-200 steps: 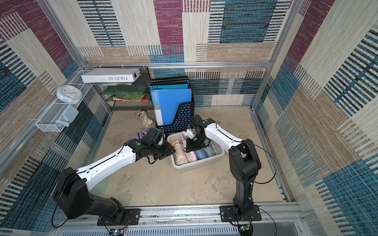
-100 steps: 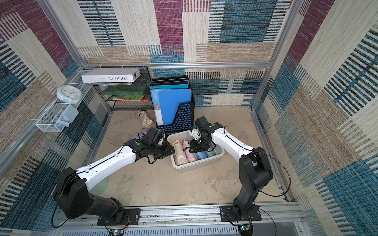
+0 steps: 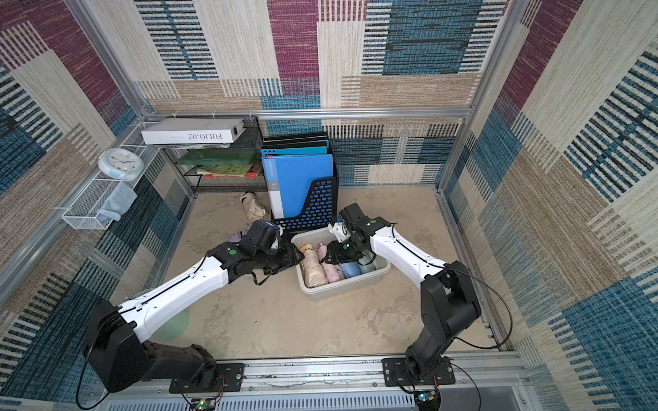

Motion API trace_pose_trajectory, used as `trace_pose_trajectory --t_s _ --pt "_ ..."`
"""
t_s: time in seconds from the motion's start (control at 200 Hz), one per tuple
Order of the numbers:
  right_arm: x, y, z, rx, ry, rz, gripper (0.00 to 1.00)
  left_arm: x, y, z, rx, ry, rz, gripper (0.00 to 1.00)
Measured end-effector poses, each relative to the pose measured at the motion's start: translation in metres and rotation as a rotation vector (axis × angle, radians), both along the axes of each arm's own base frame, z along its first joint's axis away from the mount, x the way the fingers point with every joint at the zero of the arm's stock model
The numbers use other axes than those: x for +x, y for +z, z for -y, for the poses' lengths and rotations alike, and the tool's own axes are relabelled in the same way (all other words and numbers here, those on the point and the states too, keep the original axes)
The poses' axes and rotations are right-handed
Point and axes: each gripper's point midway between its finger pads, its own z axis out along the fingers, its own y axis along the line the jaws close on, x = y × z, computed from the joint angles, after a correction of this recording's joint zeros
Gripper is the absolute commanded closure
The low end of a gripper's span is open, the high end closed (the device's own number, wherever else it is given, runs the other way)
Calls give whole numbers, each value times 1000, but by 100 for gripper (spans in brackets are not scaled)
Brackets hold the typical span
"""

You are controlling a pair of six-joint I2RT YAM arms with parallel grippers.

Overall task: Put the umbrella into the storage box
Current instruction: Place the umbrella in the storage box, then pick up the umbrella from the center of the board.

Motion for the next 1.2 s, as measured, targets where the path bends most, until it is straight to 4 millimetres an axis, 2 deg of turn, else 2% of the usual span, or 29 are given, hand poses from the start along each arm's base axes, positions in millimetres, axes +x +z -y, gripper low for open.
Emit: trace_pose_trajectory --t_s 0.075,0.18,0.361,0.476,0.581,0.791,0.982,1.202 --pt "6 22 3 13 -7 95 42 4 11 -10 9 39 45 26" --pt "12 49 9 35 -21 230 41 17 18 -38 29 145 79 26" --pt "18 77 17 62 -40 392 40 31 -5 -97 92 313 3 26" --pt "22 86 19 62 -50 449 40 38 -19 -116 122 324 -47 26" --pt "22 88 21 55 -49 469 40 50 -27 -119 172 239 -51 26" --pt "16 97 31 46 -57 528 36 74 -38 -105 369 -151 30 23" --pt "13 105 39 42 -76 565 32 69 -62 -101 501 -471 61 17" --pt "9 109 44 40 -95 581 30 65 -94 -97 570 -692 43 14"
